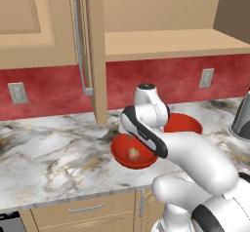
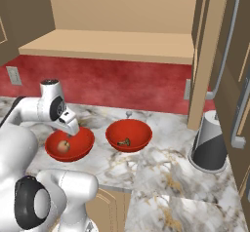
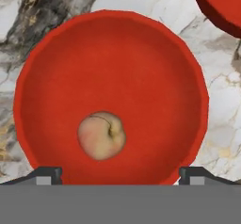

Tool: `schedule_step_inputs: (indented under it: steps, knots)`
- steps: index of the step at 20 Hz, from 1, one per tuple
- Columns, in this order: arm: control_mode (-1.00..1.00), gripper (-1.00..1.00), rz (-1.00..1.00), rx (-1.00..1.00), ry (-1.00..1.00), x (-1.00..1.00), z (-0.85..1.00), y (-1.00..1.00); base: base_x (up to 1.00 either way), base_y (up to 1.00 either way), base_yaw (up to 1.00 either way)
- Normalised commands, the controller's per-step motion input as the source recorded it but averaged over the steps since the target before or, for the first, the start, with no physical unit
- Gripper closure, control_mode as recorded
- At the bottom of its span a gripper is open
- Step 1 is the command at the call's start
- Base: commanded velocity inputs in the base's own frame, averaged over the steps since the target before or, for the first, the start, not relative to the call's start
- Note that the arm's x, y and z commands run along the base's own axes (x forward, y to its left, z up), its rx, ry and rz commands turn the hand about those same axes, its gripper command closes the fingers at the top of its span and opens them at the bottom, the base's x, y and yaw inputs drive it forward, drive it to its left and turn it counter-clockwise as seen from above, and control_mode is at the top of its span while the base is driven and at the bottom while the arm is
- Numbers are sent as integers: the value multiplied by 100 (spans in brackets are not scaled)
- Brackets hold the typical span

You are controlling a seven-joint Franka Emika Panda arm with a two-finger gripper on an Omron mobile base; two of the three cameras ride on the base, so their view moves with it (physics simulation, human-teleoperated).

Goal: Pick both bowls and place them on the counter. Then place the mushroom in one bowl and place the peach in the other bowl.

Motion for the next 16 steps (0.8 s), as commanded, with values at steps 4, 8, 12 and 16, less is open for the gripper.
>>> schedule_step_inputs:
  steps: [4, 8, 12, 16]
  knots:
    - [-100, -100, -5, 0, -6, -20, 0, -14, 0, 0, 0]
    - [-100, -100, -4, 0, -8, -38, 2, -15, 0, 0, 0]
    - [-100, -100, -5, 0, -8, -40, 22, -14, 0, 0, 0]
    - [-100, -100, -2, -1, -6, -24, 42, -2, 0, 0, 0]
